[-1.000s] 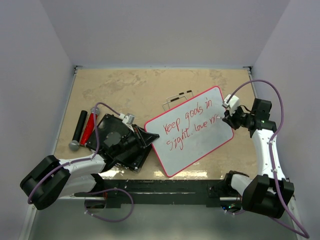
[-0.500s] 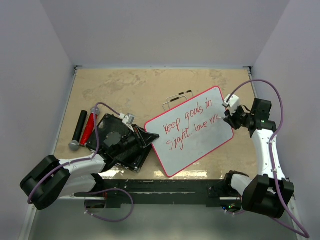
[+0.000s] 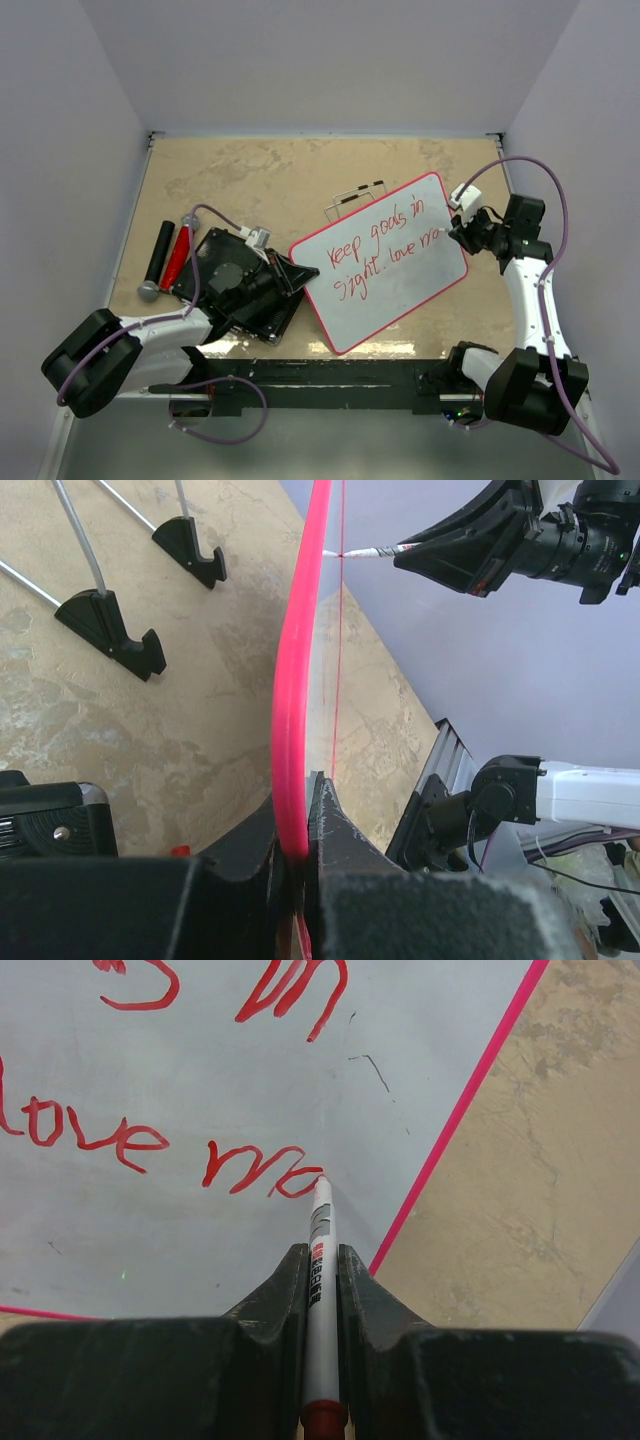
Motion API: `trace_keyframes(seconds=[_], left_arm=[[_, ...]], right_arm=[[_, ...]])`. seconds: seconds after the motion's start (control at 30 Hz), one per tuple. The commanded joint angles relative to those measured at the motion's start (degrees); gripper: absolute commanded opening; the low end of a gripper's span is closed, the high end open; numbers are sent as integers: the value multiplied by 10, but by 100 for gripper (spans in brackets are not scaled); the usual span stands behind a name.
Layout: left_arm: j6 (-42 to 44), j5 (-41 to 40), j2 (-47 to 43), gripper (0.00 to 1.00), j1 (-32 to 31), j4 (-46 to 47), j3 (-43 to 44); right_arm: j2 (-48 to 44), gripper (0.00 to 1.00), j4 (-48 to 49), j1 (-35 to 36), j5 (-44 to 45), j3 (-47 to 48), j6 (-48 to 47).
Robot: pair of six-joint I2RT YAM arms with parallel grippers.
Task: Write a sentence on the whiteboard
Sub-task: Pick up the sentence from the whiteboard.
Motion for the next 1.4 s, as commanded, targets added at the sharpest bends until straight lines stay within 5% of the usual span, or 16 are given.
trace_keyframes(seconds=[0.0, 0.4, 0.7, 1.37], left_arm=[[84, 30, 21, 0, -5, -100, -1], [84, 30, 26, 0, -6, -98, 0], [84, 30, 22, 0, -5, -100, -2], [84, 35, 34, 0, -6, -91, 1]], right_arm=[[8, 0, -5, -1, -9, 14, -19], [-13, 0, -23, -2, 61, -13, -39], [-30, 0, -8, -2, -6, 38, -11], [16, 0, 33, -2, 1, 21, -6]])
